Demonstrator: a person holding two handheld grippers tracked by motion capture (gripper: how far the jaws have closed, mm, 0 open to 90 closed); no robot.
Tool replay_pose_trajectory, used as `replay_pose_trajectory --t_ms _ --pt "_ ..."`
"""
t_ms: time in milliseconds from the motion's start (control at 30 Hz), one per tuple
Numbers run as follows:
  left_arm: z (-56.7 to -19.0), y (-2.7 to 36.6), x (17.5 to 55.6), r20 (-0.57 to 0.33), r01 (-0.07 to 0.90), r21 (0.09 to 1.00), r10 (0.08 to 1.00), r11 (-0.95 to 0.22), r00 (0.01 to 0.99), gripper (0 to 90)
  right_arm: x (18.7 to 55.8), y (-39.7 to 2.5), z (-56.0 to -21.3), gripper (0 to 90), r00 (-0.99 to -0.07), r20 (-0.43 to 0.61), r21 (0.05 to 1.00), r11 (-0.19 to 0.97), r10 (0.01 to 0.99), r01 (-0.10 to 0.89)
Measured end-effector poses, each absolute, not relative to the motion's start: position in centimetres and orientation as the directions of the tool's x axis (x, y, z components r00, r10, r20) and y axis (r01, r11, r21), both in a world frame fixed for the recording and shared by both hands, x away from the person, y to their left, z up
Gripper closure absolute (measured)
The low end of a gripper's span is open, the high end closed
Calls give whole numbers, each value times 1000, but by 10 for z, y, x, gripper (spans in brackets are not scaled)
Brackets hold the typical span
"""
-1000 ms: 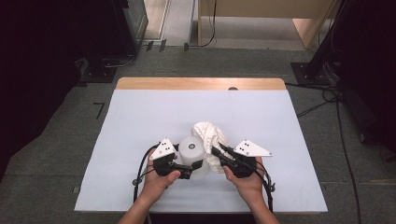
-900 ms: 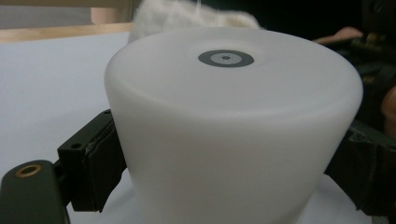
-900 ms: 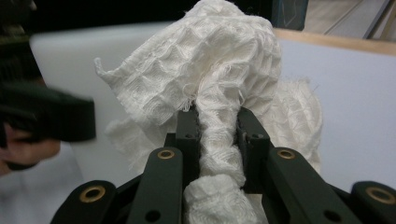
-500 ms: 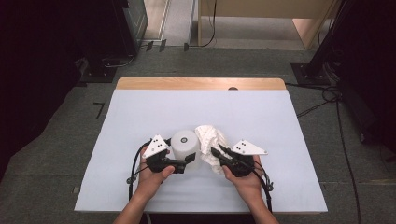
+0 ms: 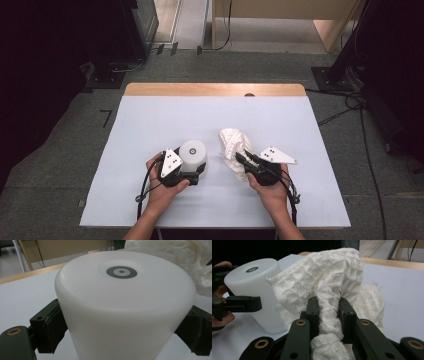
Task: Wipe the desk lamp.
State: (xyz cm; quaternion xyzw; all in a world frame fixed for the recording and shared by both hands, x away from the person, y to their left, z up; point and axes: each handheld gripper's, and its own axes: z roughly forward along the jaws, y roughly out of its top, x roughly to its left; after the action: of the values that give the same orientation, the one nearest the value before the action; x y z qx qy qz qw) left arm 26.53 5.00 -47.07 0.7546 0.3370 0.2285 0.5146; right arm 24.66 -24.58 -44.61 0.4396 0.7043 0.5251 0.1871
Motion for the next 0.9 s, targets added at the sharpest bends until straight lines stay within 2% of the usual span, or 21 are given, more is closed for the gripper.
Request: replay_pose_trajectory --t_ms 233,367,433,633,833,900 --pt "-475 35 255 -27 351 914 835 -202 550 15 247 -248 -446 746 -542 198 906 59 817 420" --pt "-477 23 256 -6 394 896 881 -205 472 17 246 -246 -446 746 -545 198 906 61 815 419" --pt "-477 23 258 -14 409 892 891 -195 455 48 247 -245 -447 746 -547 192 907 66 815 417" --pt "-477 29 260 -27 399 898 884 -183 467 79 247 -243 -449 746 -549 197 904 67 812 423" --pt "-472 43 270 -128 403 893 746 -200 653 81 242 -244 -438 746 -567 207 919 41 797 393" --pt "-471 43 270 -145 406 892 725 -199 674 81 239 -245 -428 746 -575 205 930 26 792 367"
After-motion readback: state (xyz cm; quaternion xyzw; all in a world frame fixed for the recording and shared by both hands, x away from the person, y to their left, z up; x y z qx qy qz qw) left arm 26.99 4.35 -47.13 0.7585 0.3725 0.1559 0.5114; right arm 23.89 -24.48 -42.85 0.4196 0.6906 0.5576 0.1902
